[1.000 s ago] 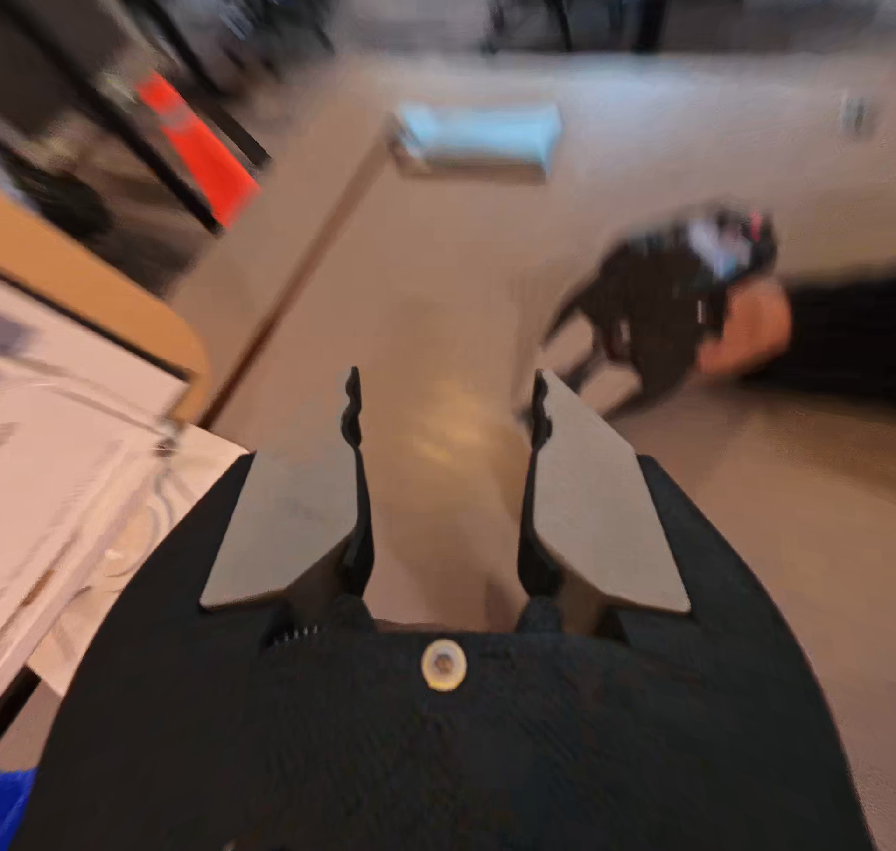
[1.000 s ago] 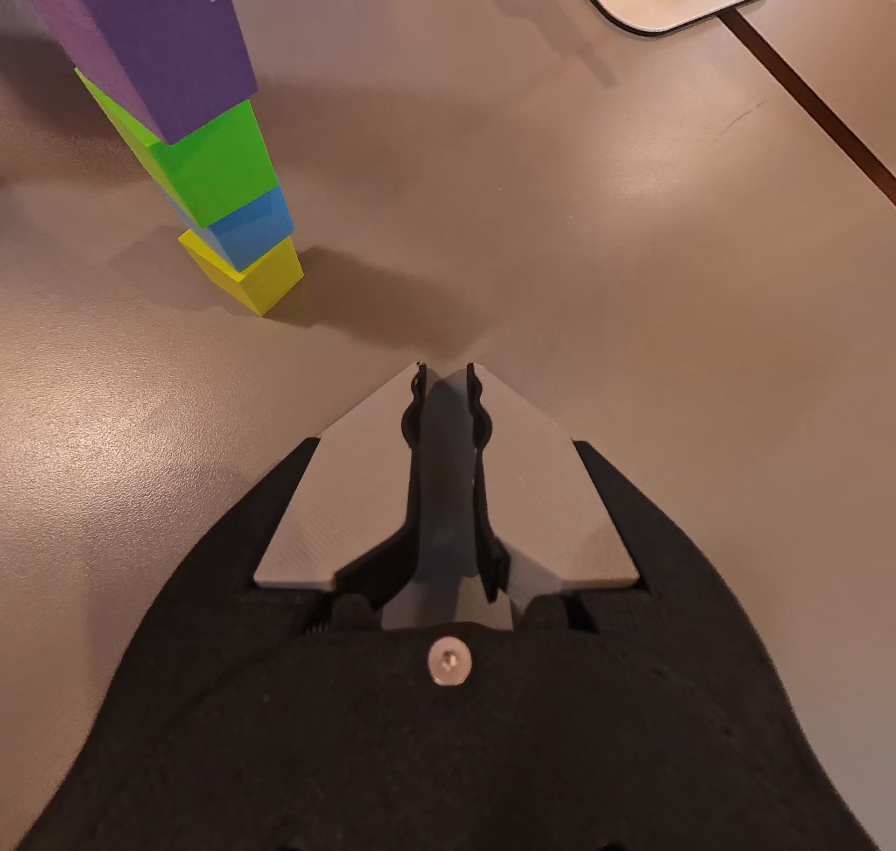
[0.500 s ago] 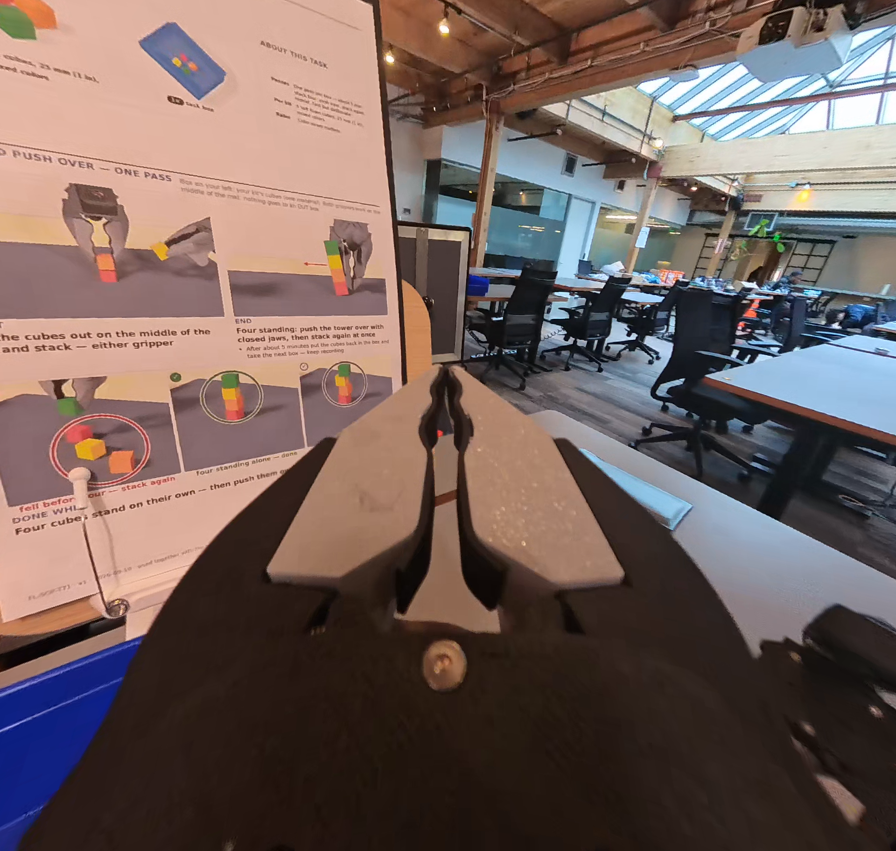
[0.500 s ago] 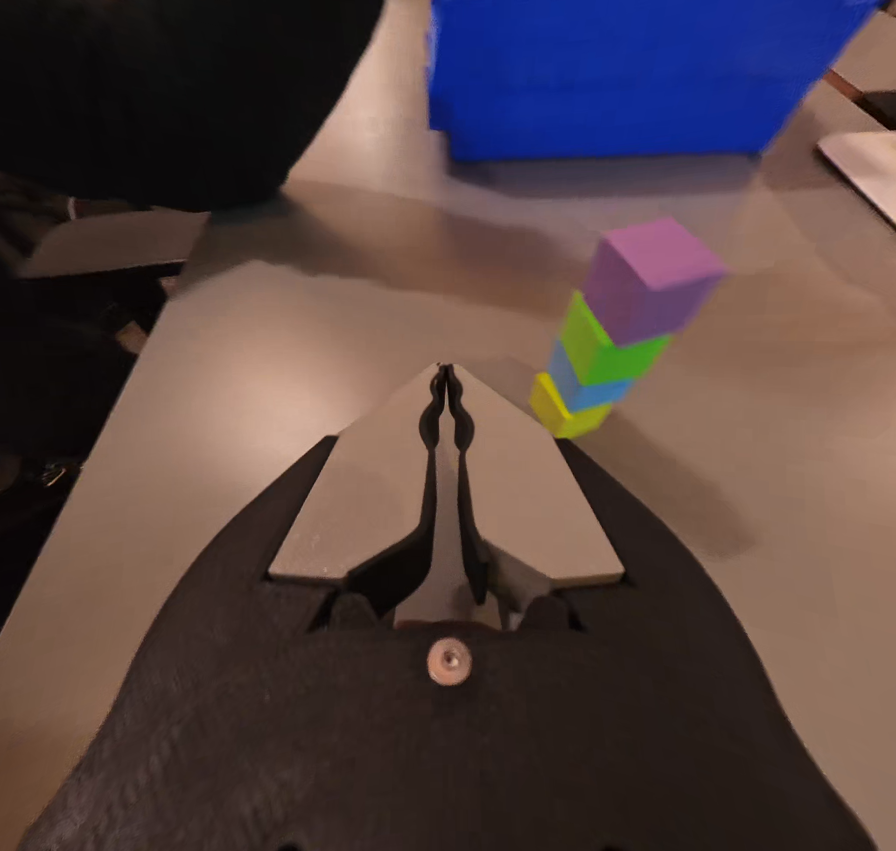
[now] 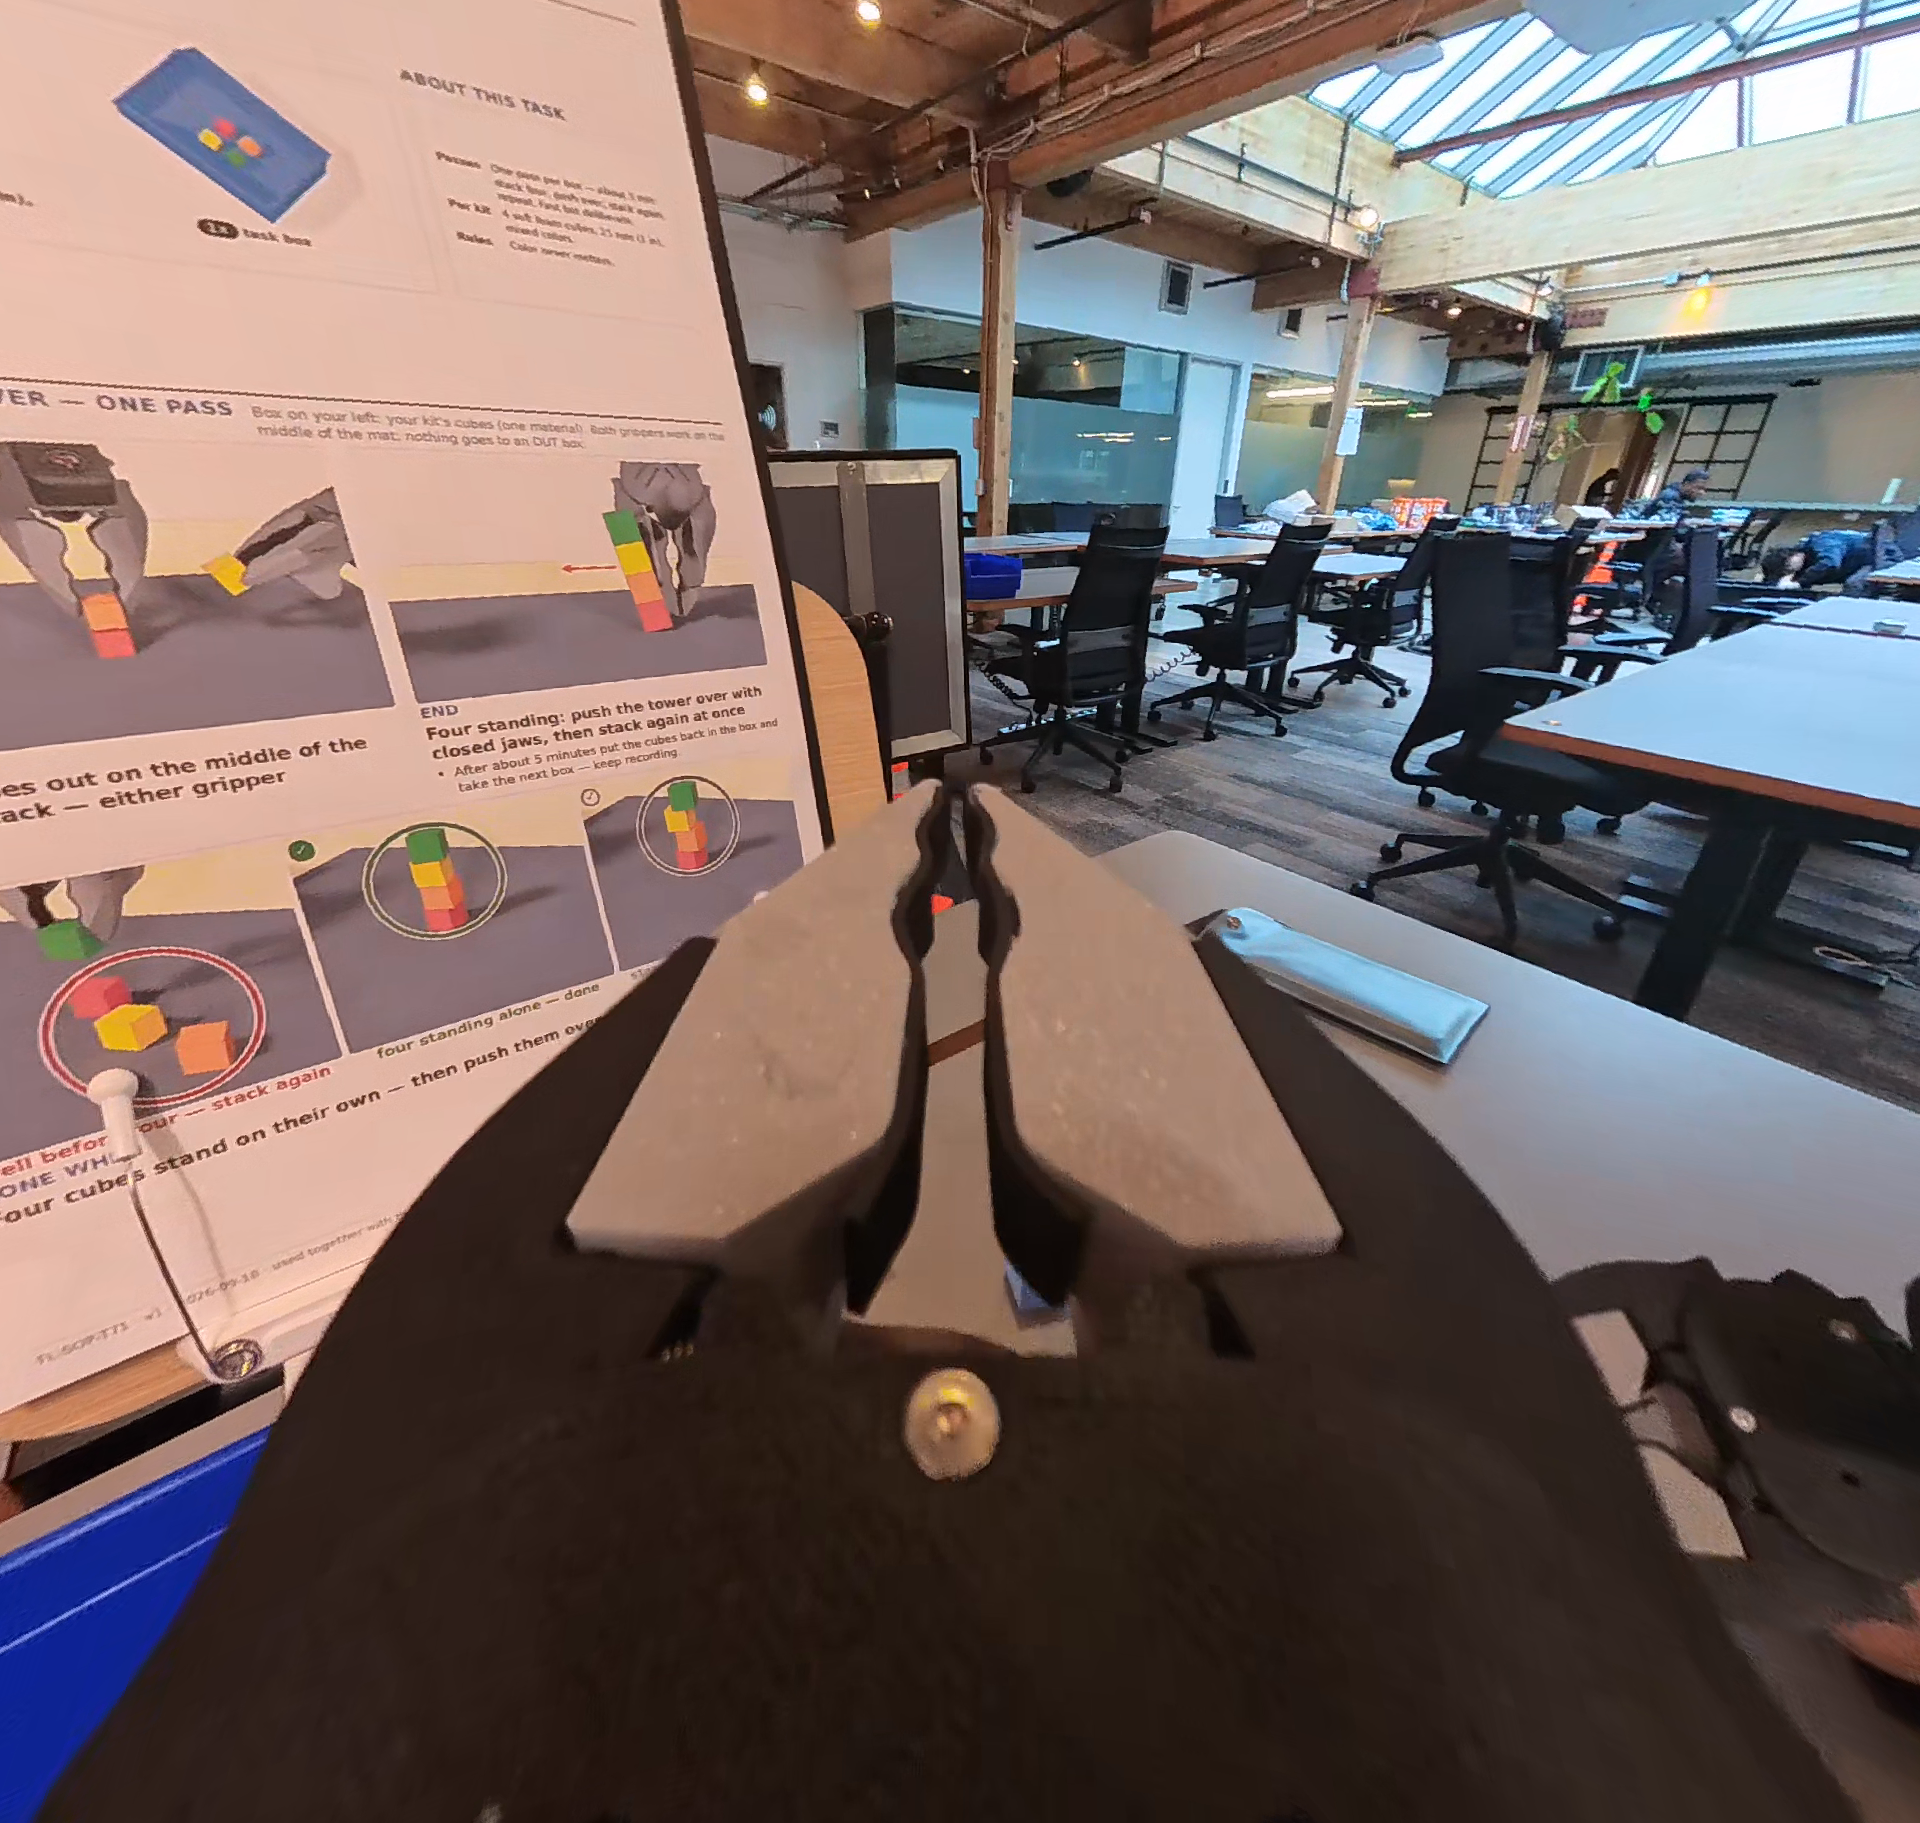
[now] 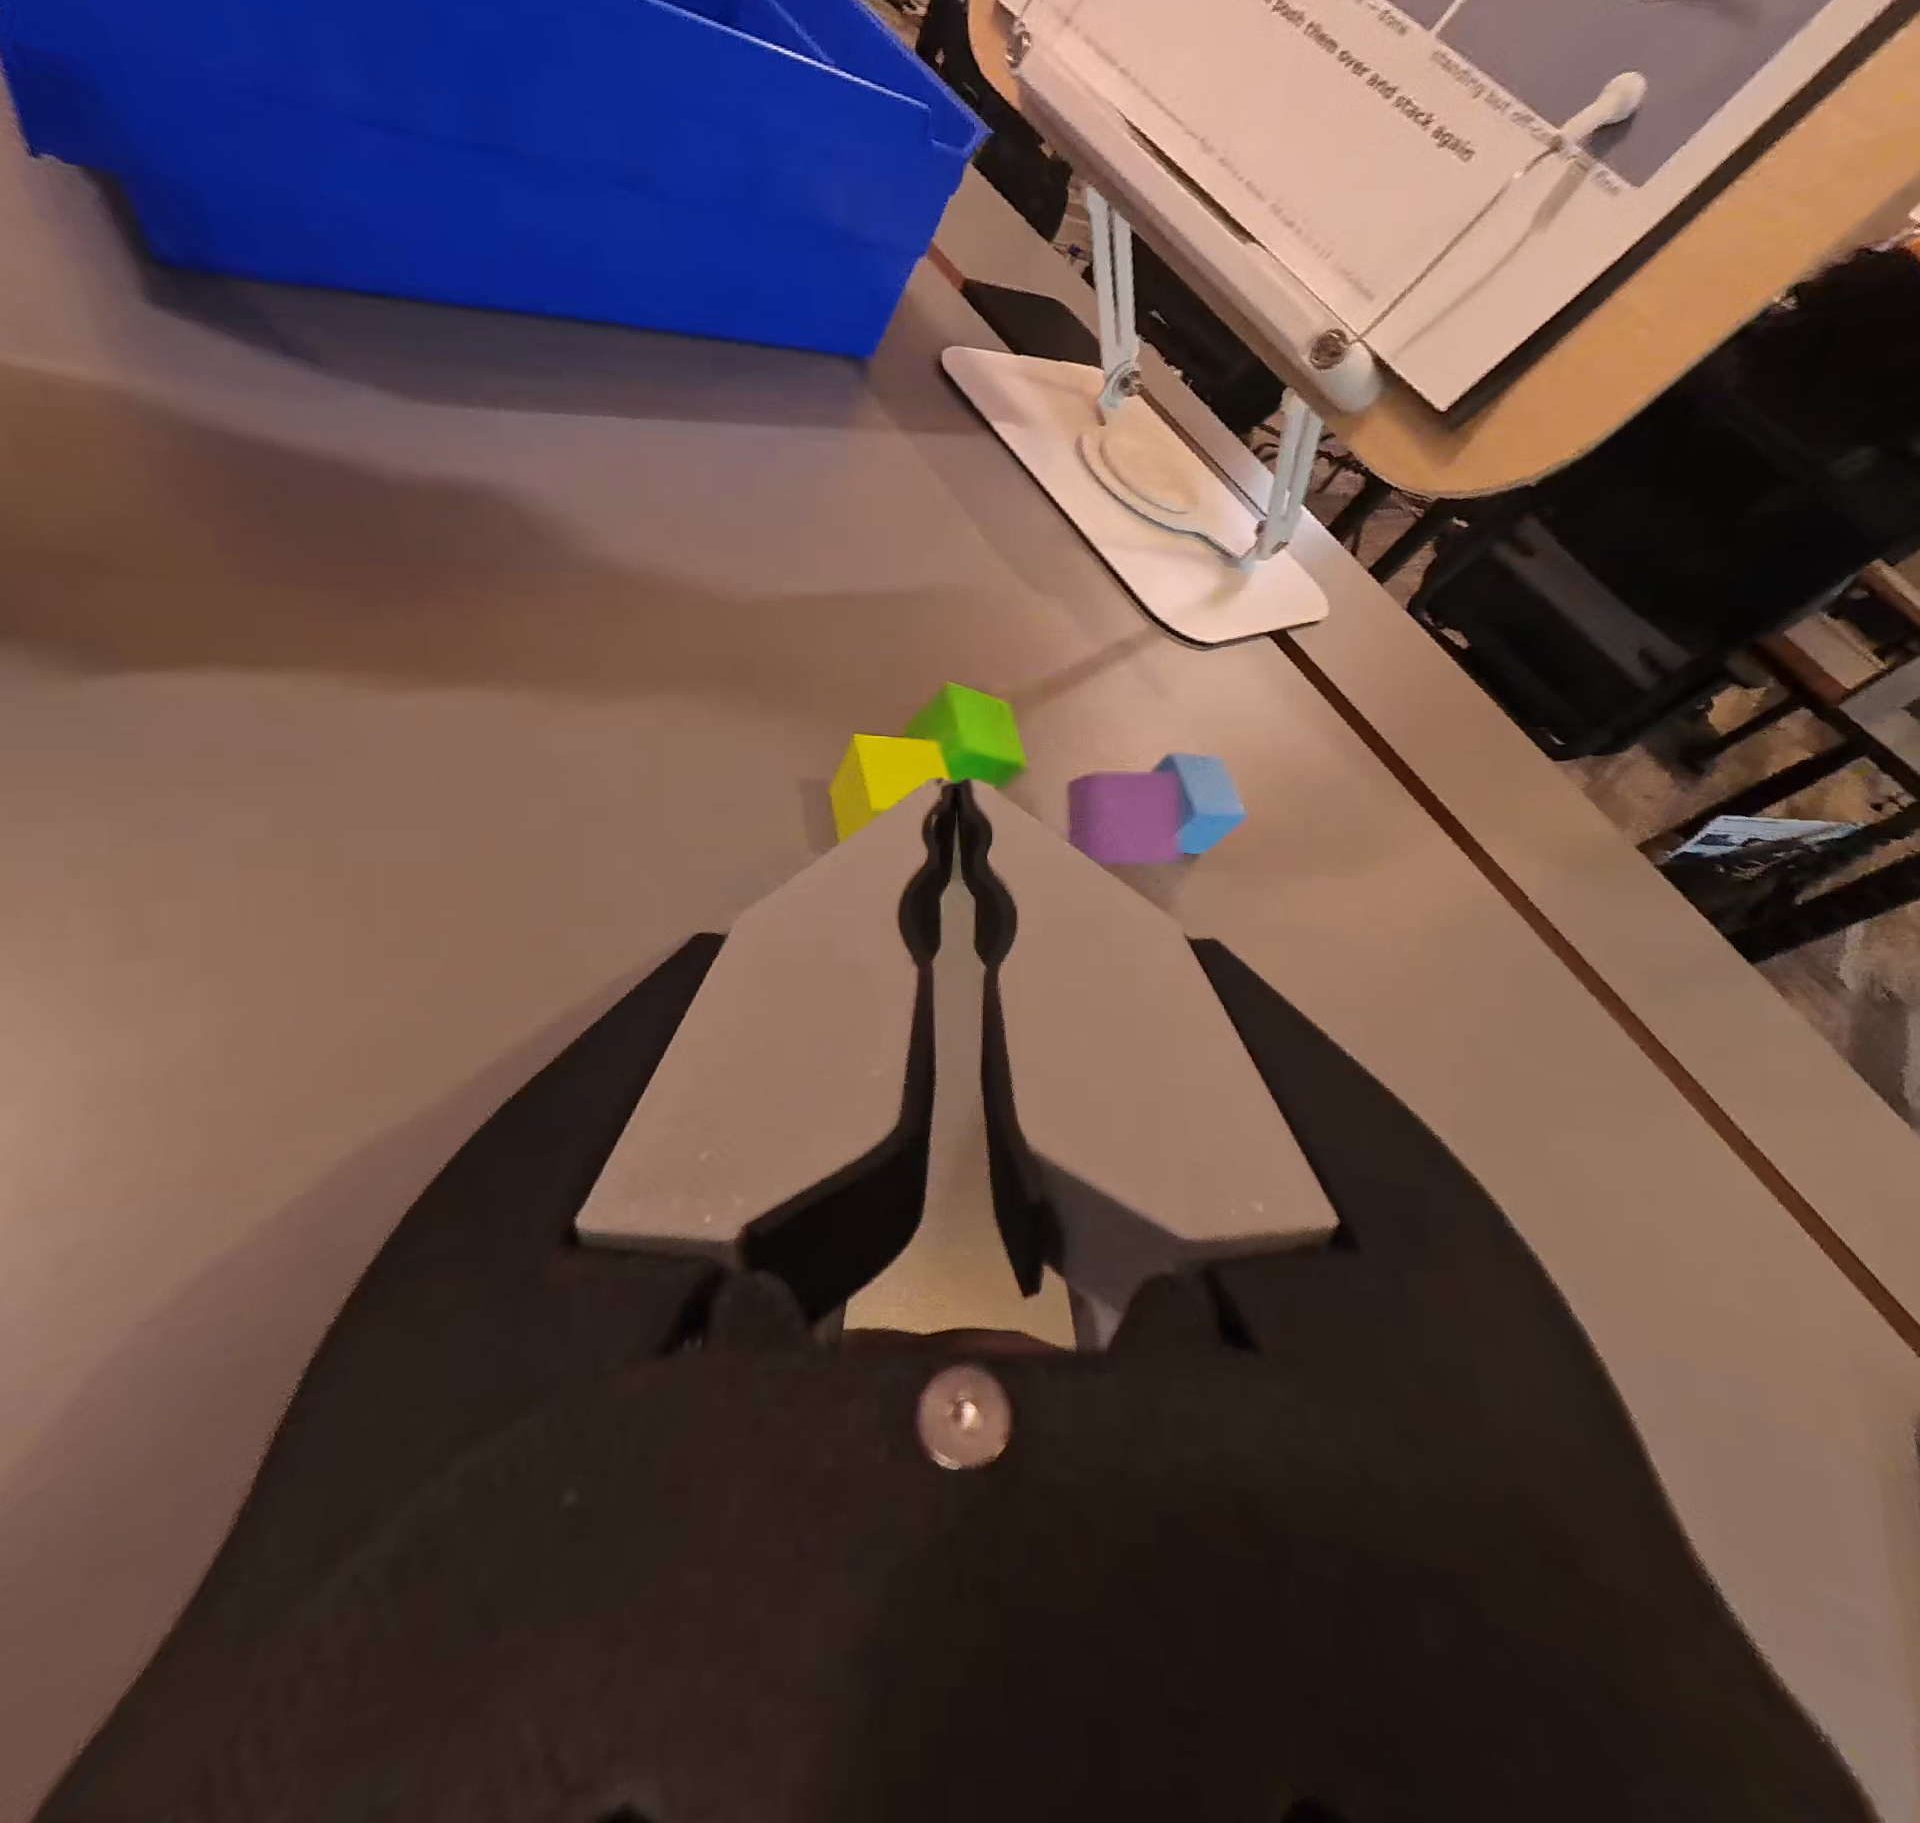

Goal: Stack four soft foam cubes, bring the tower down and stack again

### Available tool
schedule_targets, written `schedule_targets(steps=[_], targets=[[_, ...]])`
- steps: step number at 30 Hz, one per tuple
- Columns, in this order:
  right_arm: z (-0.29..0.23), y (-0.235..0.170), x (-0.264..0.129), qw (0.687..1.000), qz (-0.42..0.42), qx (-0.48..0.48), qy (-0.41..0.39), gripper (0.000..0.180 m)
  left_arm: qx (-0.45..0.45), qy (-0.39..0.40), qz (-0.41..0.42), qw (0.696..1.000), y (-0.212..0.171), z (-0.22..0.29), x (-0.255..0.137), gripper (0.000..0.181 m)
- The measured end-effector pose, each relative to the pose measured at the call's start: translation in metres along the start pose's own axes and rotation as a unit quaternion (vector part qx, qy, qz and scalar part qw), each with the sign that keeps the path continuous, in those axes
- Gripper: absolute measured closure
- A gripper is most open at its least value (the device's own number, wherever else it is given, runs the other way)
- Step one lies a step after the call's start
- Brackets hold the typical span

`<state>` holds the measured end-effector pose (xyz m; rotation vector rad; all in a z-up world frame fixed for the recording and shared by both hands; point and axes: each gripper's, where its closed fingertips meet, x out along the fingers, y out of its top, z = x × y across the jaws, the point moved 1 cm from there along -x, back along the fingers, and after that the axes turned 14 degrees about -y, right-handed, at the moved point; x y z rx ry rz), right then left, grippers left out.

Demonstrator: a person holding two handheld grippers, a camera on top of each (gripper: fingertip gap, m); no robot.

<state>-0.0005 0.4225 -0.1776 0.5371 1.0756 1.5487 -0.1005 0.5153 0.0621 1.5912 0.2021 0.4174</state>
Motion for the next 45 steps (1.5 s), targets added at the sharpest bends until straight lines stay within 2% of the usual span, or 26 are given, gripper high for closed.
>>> schedule_targets(steps=[6,10,12,15,22,26,28,30,32,35,38,42,45], targets=[[0.012,-0.013,0.004,0.999,-0.03,0.022,-0.016,0.18,0.024,-0.011,-0.023,0.999,-0.006,0.01,0.005,0.178],[0.02,-0.031,0.009,0.996,-0.076,0.047,-0.023,0.18,0.036,-0.033,-0.069,0.996,-0.022,0.02,0.012,0.174],[0.022,-0.039,0.011,0.993,-0.095,0.064,-0.018,0.18,0.023,-0.069,-0.119,0.99,-0.043,0.033,0.018,0.167],[0.023,-0.045,0.013,0.99,-0.11,0.083,-0.008,0.18,0.008,-0.11,-0.209,0.972,-0.084,0.052,0.027,0.142],[0.023,-0.054,0.013,0.988,-0.132,0.081,-0.004,0.18,0.039,-0.112,-0.36,0.925,-0.183,0.072,0.023,0.139],[0.021,-0.056,0.013,0.987,-0.138,0.084,0.002,0.18,-0.011,-0.106,-0.392,0.914,-0.233,0.074,0.001,0.135],[0.02,-0.057,0.013,0.987,-0.14,0.084,0.005,0.18,-0.05,-0.077,-0.4,0.912,-0.258,0.063,-0.013,0.136],[0.018,-0.058,0.014,0.986,-0.143,0.083,0.009,0.18,-0.057,0.018,-0.419,0.906,-0.276,0.029,-0.03,0.136],[0.016,-0.059,0.015,0.986,-0.145,0.08,0.012,0.18,-0.067,0.104,-0.398,0.909,-0.28,-0.004,-0.046,0.136],[0.014,-0.06,0.016,0.986,-0.149,0.076,0.013,0.18,-0.113,0.176,-0.343,0.916,-0.277,-0.039,-0.06,0.136],[0.014,-0.061,0.016,0.985,-0.152,0.076,0.012,0.18,-0.13,0.246,-0.313,0.908,-0.275,-0.071,-0.075,0.136],[0.015,-0.061,0.016,0.985,-0.15,0.08,0.009,0.18,-0.146,0.234,-0.268,0.923,-0.269,-0.082,-0.069,0.115],[0.015,-0.062,0.016,0.985,-0.154,0.08,0.009,0.179,-0.145,0.227,-0.277,0.922,-0.272,-0.085,-0.062,0.12]])
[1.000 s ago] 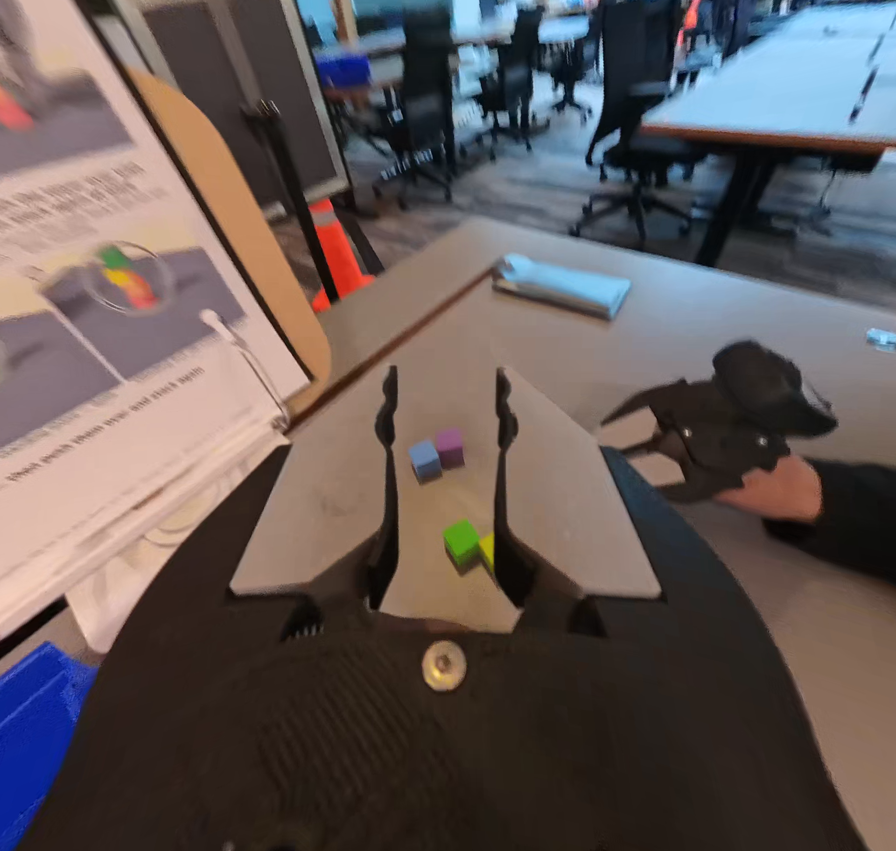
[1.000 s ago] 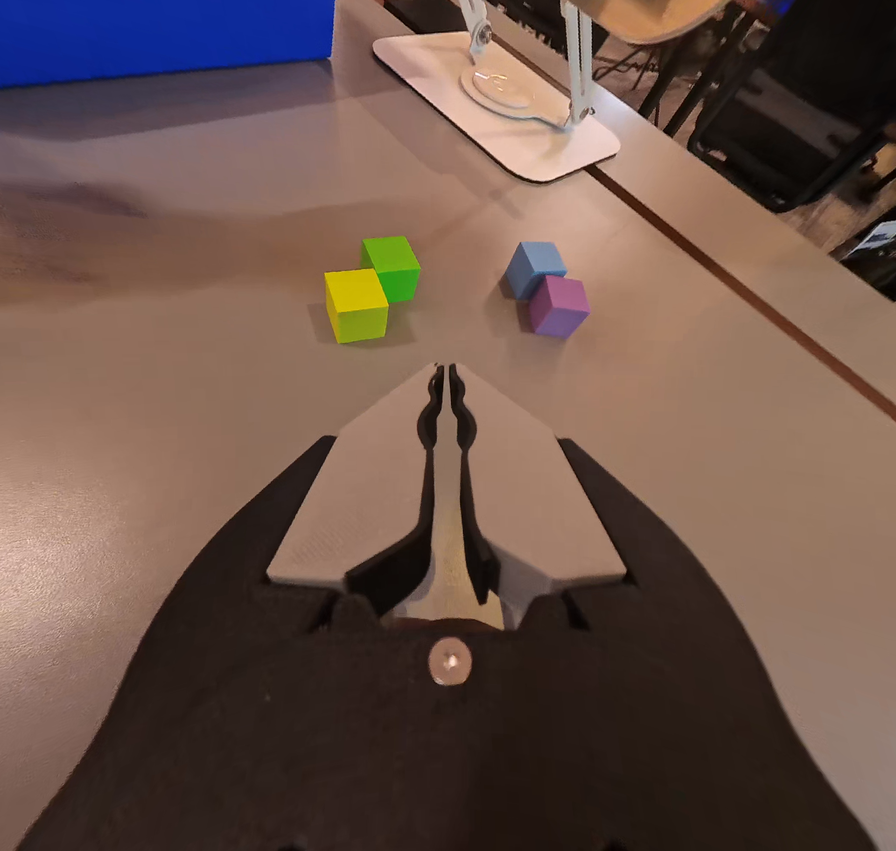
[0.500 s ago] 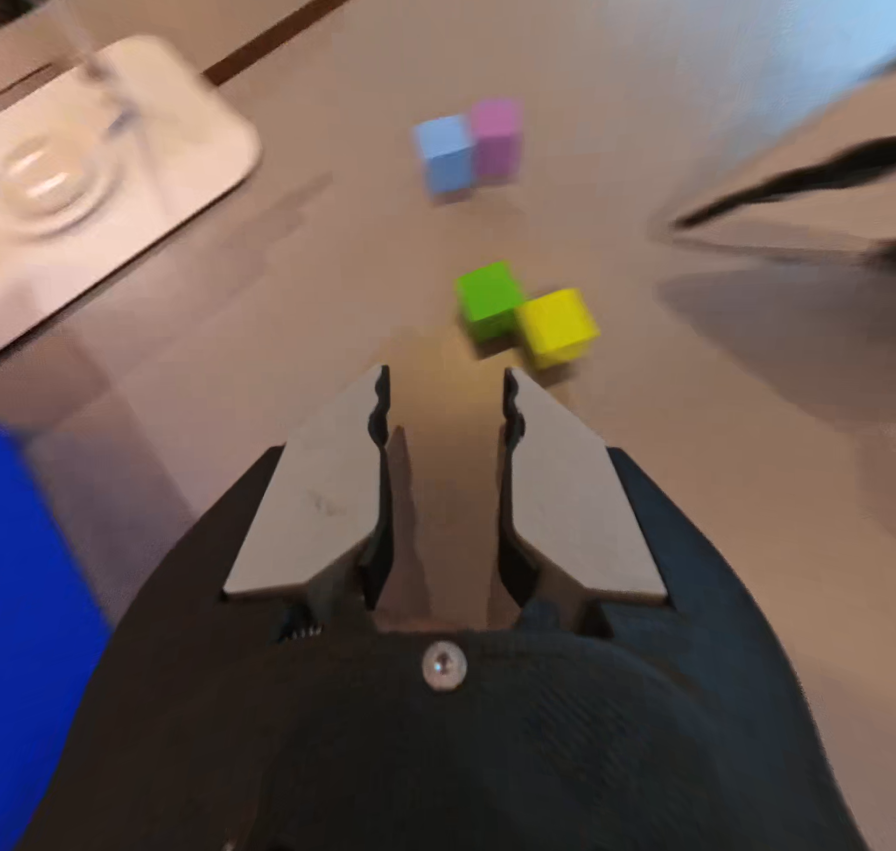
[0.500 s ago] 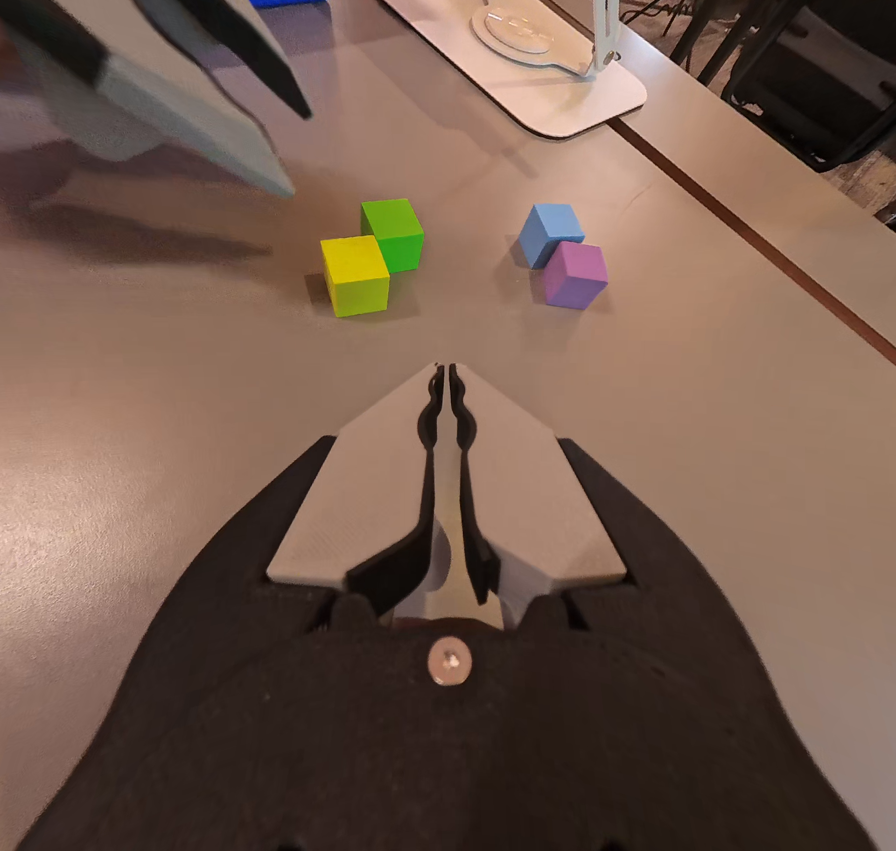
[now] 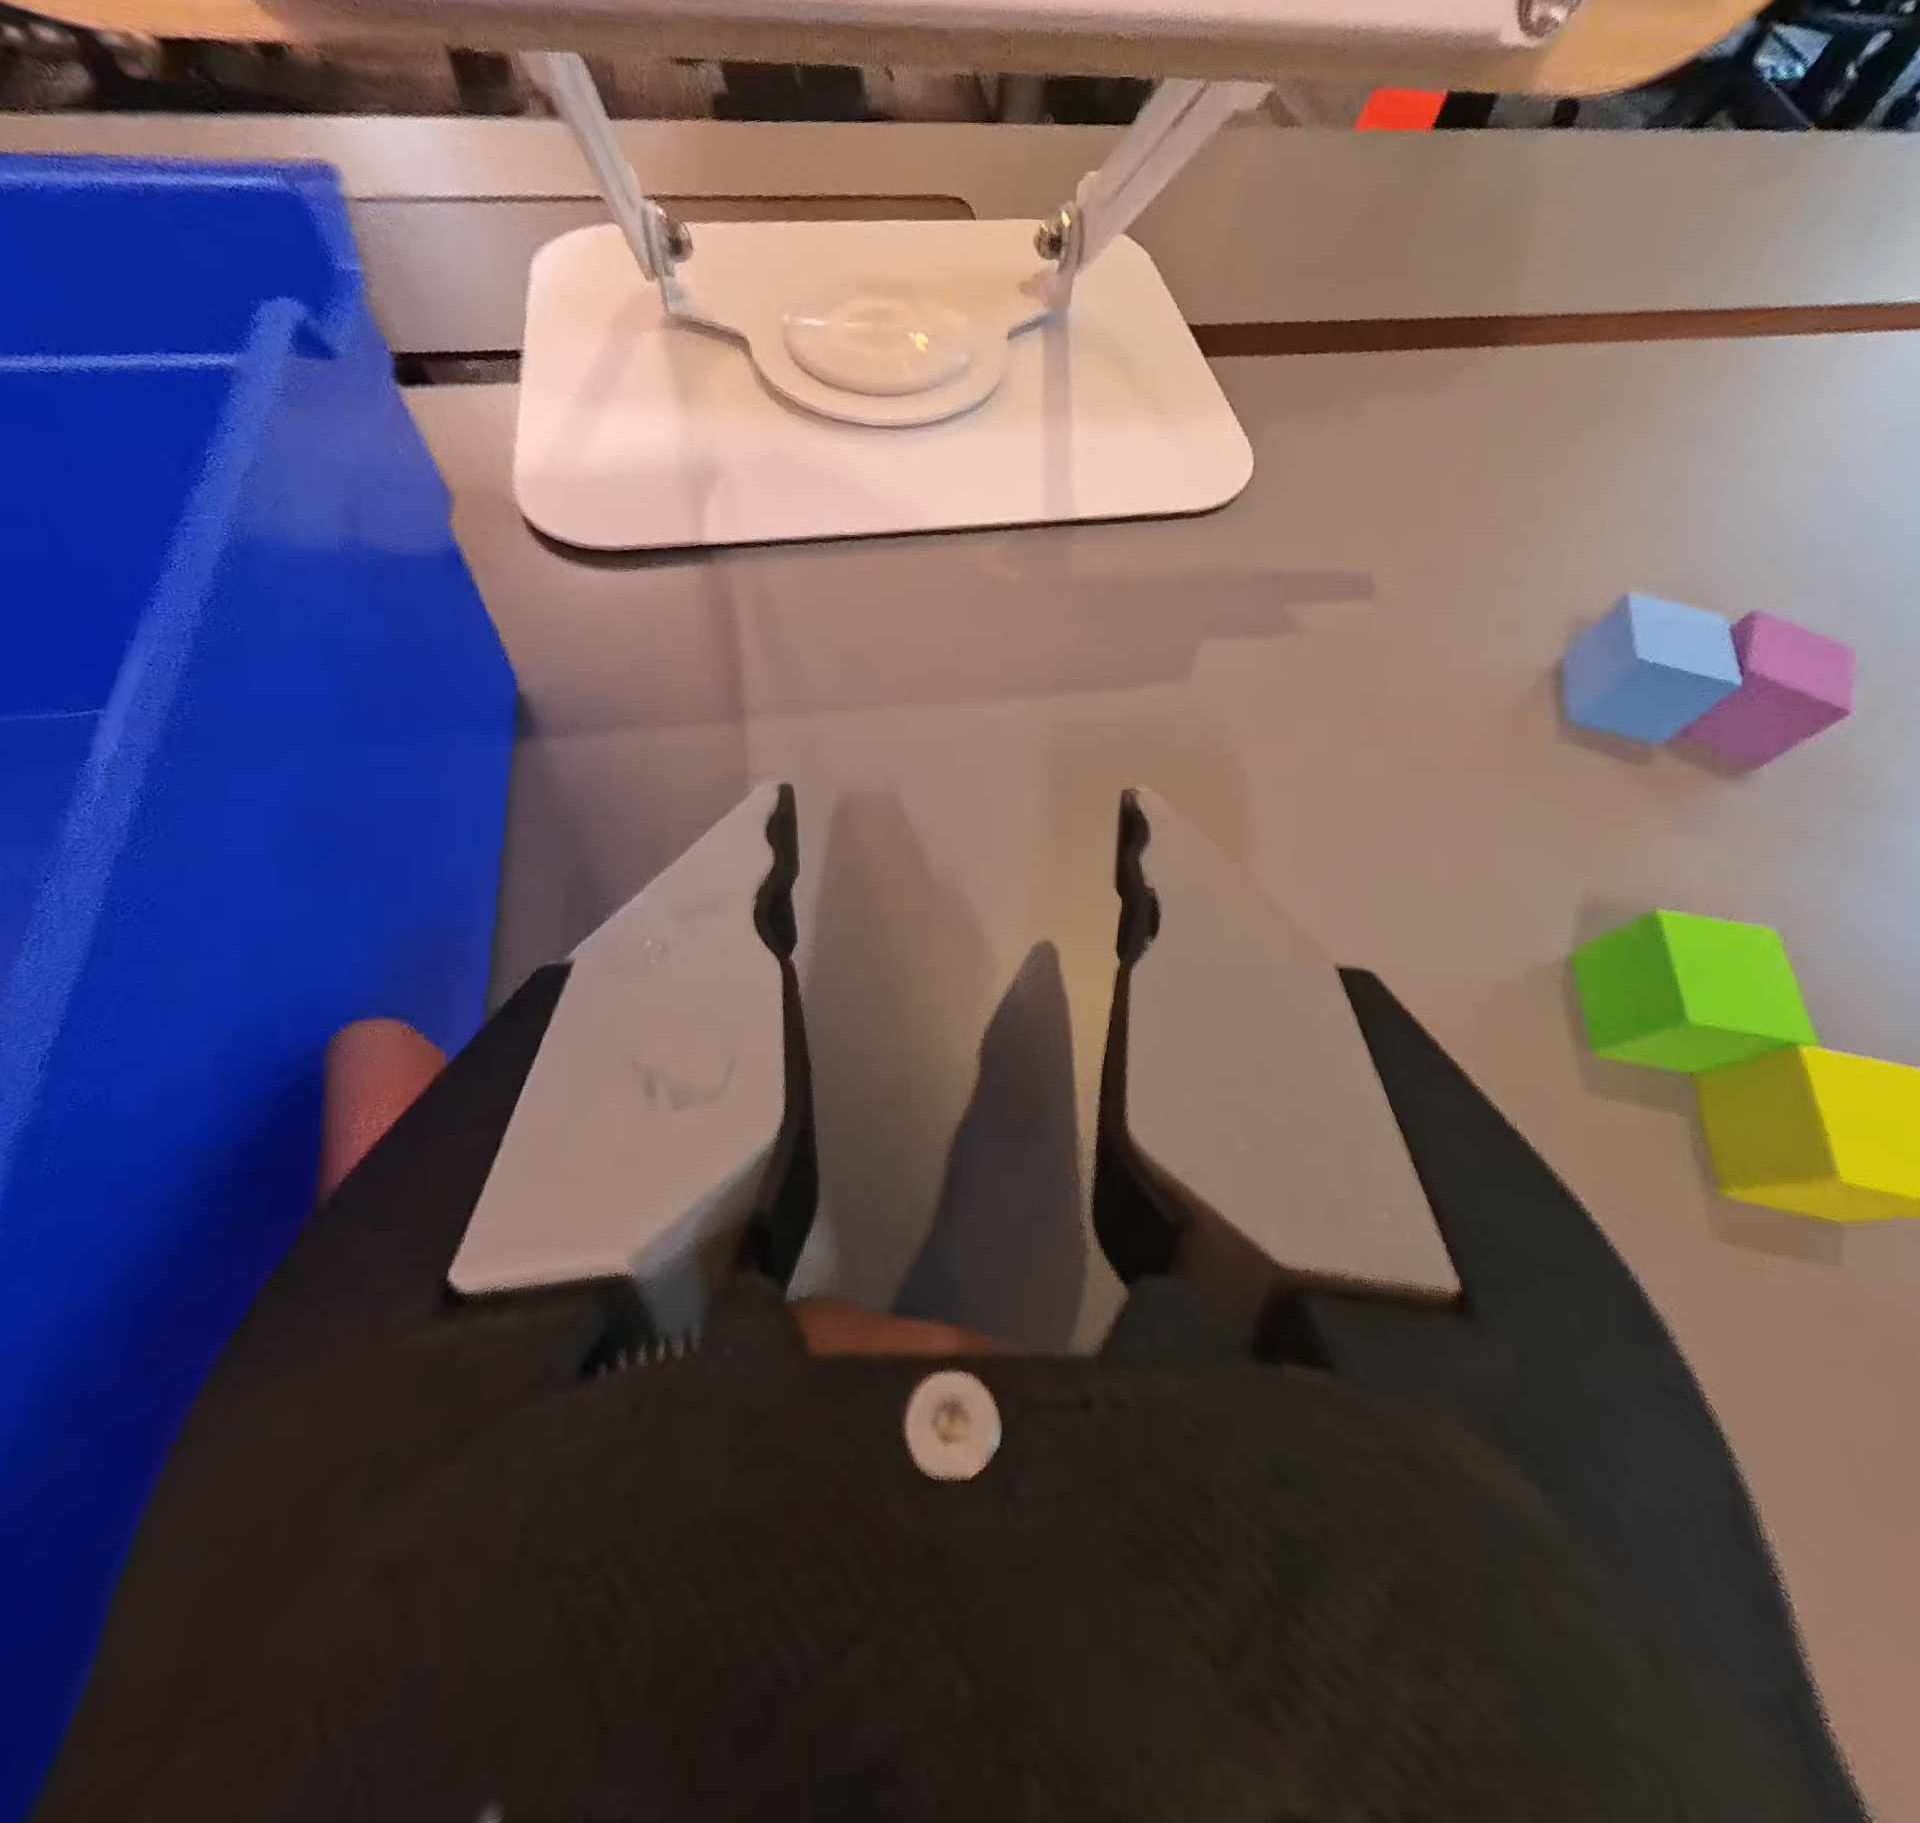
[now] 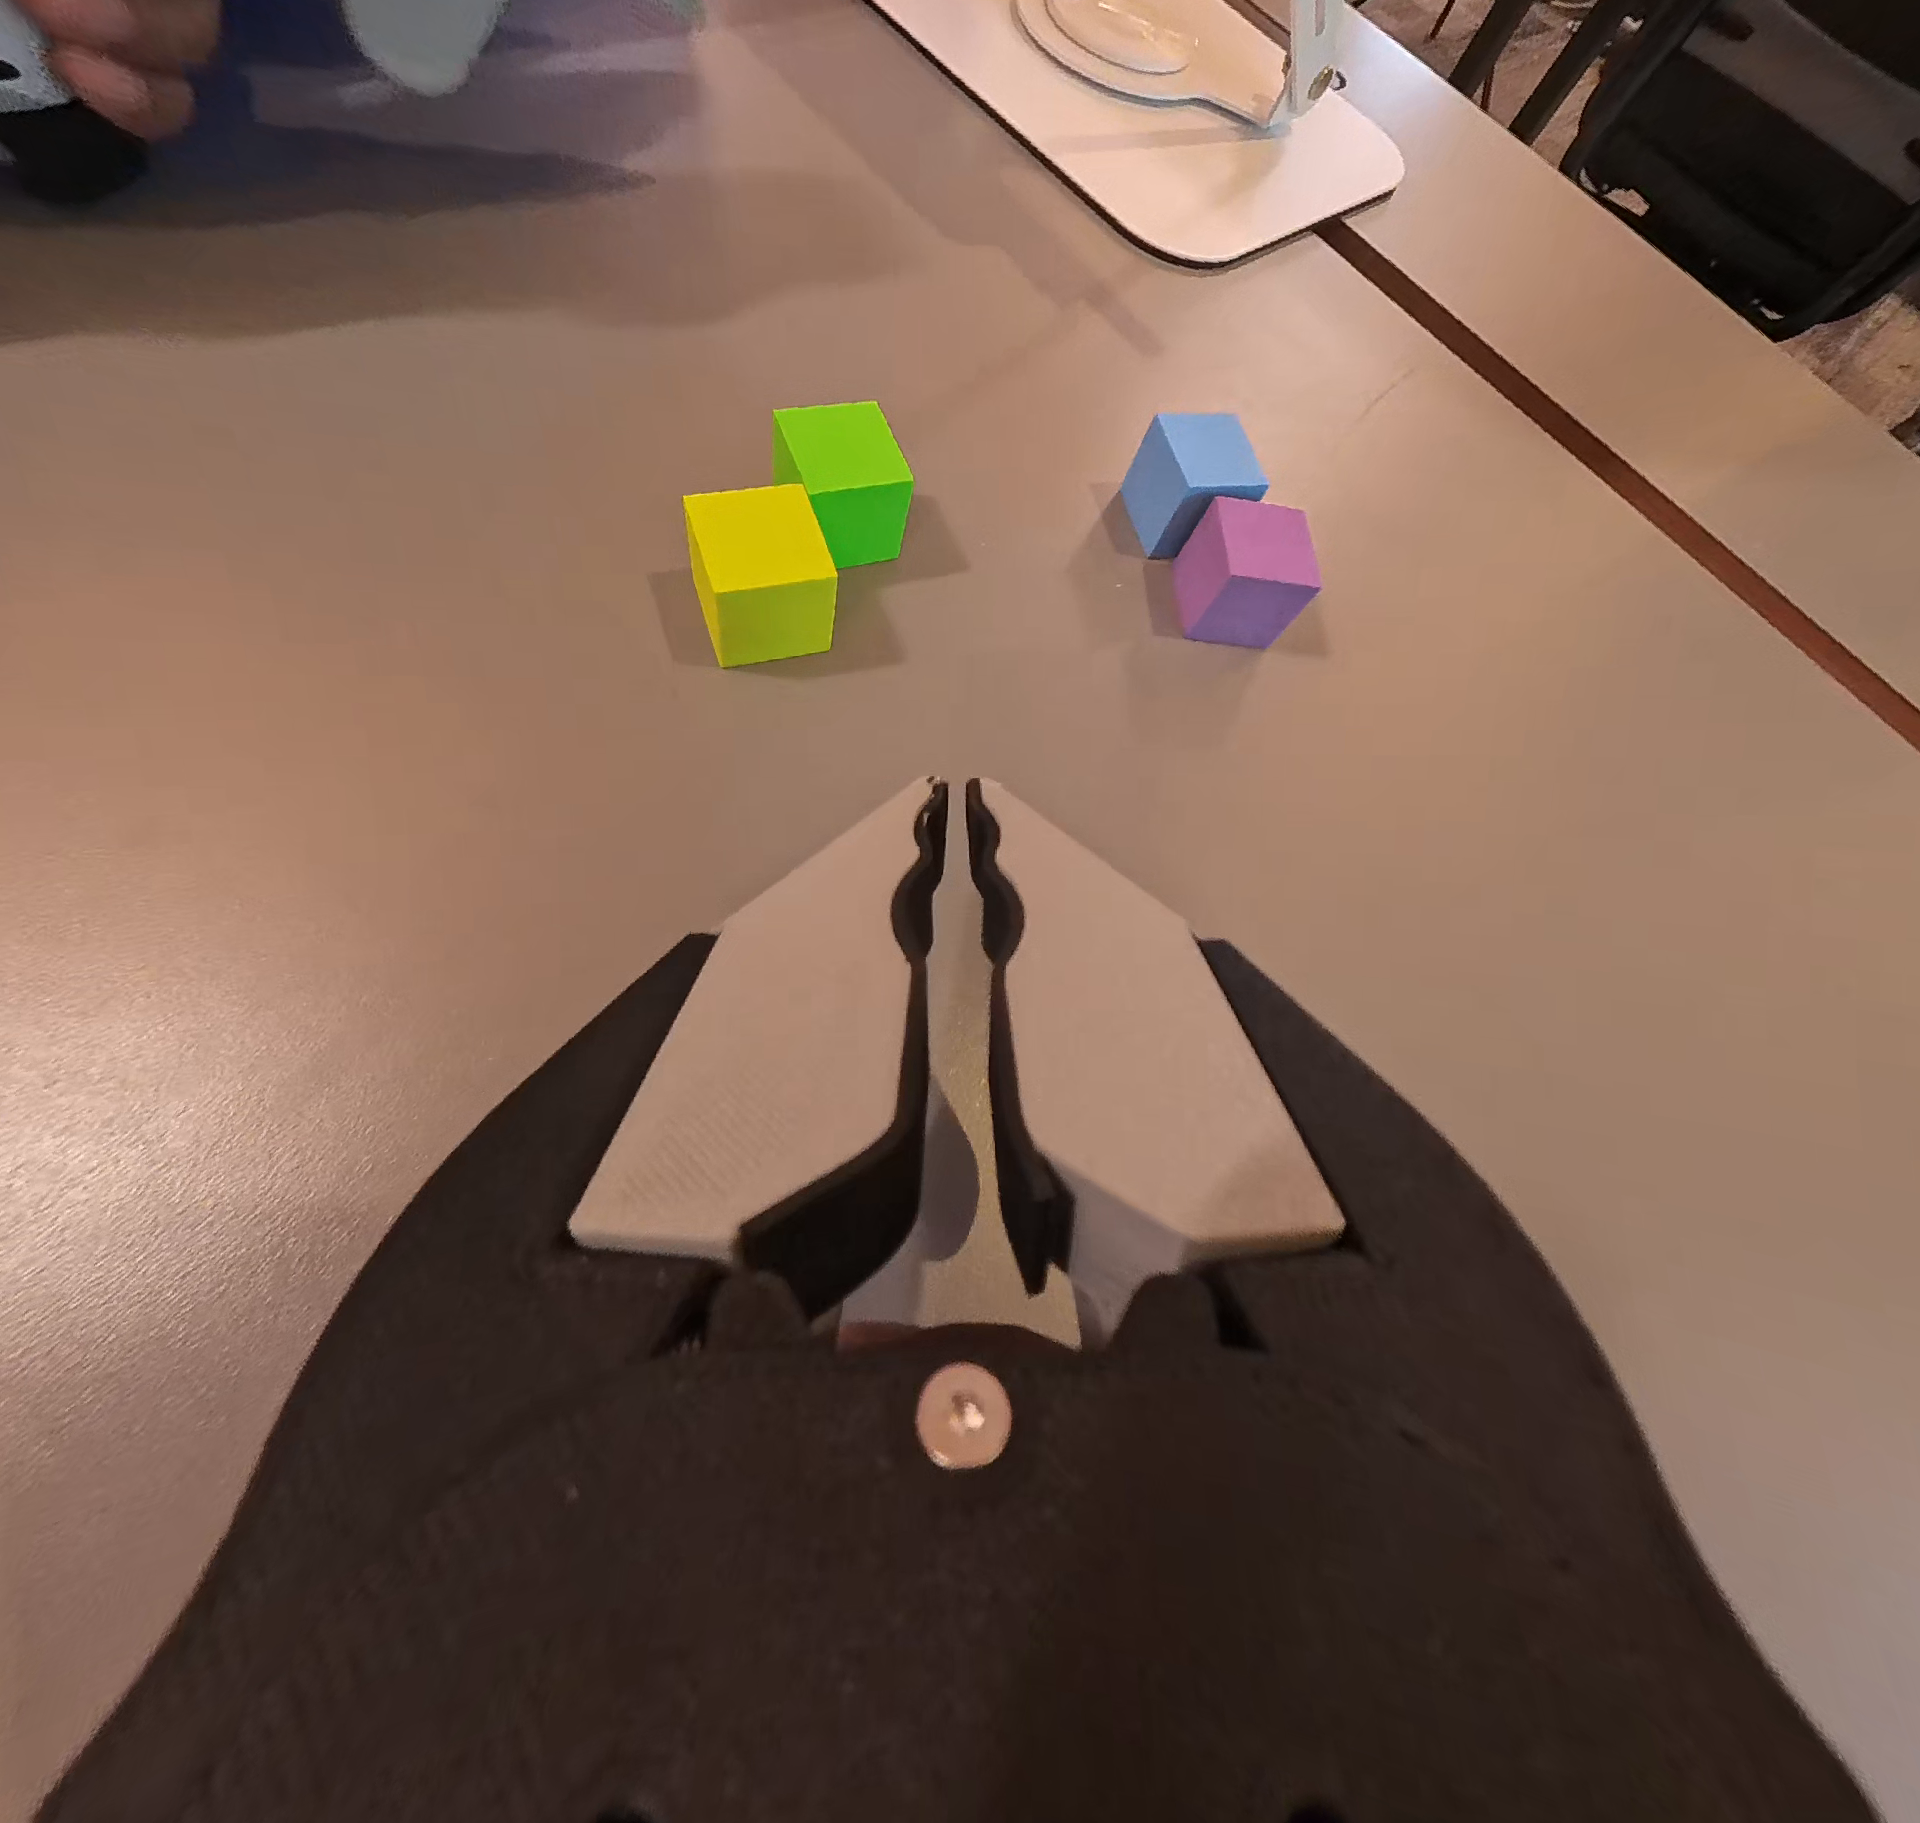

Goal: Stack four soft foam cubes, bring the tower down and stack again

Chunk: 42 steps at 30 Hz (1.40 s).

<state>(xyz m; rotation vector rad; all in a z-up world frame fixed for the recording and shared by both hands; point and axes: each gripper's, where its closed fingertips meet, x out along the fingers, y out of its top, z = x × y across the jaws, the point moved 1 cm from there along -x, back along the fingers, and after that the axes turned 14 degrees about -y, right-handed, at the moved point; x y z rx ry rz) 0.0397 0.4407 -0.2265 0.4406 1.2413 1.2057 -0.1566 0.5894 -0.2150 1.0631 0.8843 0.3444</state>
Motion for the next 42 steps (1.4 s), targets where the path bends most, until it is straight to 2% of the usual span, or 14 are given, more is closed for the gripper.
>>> schedule_targets(steps=[3,6,9,11,15,19,23,25,28,31,36,42], targets=[[0.0,0.0,0.0,1.0,0.0,-0.002,-0.003,0.179,0.0,-0.033,-0.032,0.999,-0.01,0.014,0.005,0.11],[-0.001,0.0,0.001,1.0,-0.001,-0.002,0.001,0.179,0.038,-0.099,-0.07,0.992,-0.023,0.042,0.003,0.117],[-0.01,0.003,-0.001,0.999,0.004,0.002,0.037,0.171,0.092,-0.155,-0.134,0.974,-0.046,0.069,-0.004,0.1],[-0.023,0.005,-0.004,0.995,0.001,0.026,0.091,0.163,0.134,-0.159,-0.161,0.965,-0.057,0.078,-0.006,0.088],[-0.031,0.013,-0.004,0.987,0.003,0.065,0.147,0.155,0.164,-0.205,-0.179,0.948,-0.07,0.103,-0.009,0.09],[-0.046,0.023,0.005,0.978,-0.002,0.067,0.195,0.135,0.189,-0.24,-0.181,0.935,-0.075,0.113,-0.014,0.09],[-0.047,0.025,0.026,0.985,-0.022,0.038,0.169,0.138,0.197,-0.252,-0.183,0.93,-0.076,0.113,-0.016,0.09],[-0.055,0.026,0.03,0.982,-0.029,0.023,0.184,0.155,0.199,-0.255,-0.183,0.928,-0.076,0.113,-0.016,0.09],[-0.064,0.027,0.026,0.977,-0.024,0.005,0.212,0.156,0.204,-0.262,-0.185,0.925,-0.077,0.113,-0.018,0.091],[-0.075,0.021,0.009,0.963,-0.015,-0.021,0.267,0.155,0.22,-0.283,-0.188,0.914,-0.079,0.114,-0.023,0.097],[-0.076,0.013,-0.012,0.95,0.001,-0.039,0.31,0.153,0.231,-0.303,-0.188,0.905,-0.082,0.112,-0.029,0.102],[-0.076,0.019,-0.015,0.951,0.023,-0.037,0.306,0.151,0.237,-0.311,-0.188,0.901,-0.083,0.115,-0.031,0.109]])
